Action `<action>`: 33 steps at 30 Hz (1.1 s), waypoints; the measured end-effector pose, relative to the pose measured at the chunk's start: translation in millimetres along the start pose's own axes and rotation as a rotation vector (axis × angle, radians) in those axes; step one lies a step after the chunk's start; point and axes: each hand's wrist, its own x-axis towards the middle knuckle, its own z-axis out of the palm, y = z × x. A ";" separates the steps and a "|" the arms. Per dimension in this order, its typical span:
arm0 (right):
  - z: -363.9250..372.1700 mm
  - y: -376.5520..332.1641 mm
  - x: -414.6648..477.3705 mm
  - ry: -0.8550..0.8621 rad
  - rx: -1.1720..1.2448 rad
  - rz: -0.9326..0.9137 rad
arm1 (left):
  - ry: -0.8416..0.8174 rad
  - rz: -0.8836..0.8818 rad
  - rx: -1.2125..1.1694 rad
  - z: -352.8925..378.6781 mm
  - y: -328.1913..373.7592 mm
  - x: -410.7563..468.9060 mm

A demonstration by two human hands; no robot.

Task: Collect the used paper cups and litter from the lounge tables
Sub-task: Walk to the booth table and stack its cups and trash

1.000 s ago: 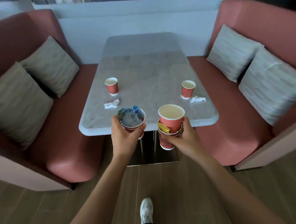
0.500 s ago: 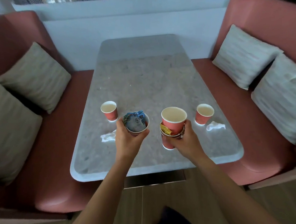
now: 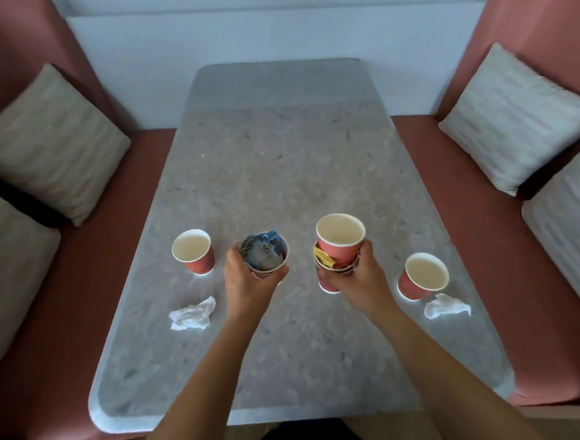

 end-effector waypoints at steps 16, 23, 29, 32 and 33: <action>33.9 31.0 37.4 0.060 0.032 0.040 | -0.061 -0.037 0.014 25.0 -31.0 39.1; 37.0 30.6 36.5 0.057 0.061 0.031 | -0.140 -0.043 0.012 23.4 -27.0 44.3; 24.7 21.1 27.5 0.013 0.083 0.026 | -0.189 -0.065 0.014 8.2 -12.1 45.0; 17.3 15.5 18.6 0.028 0.045 0.077 | -0.147 0.000 -0.029 -0.7 4.0 40.1; 15.1 14.9 15.6 0.042 0.034 0.096 | -0.131 0.024 -0.043 -2.6 9.5 37.1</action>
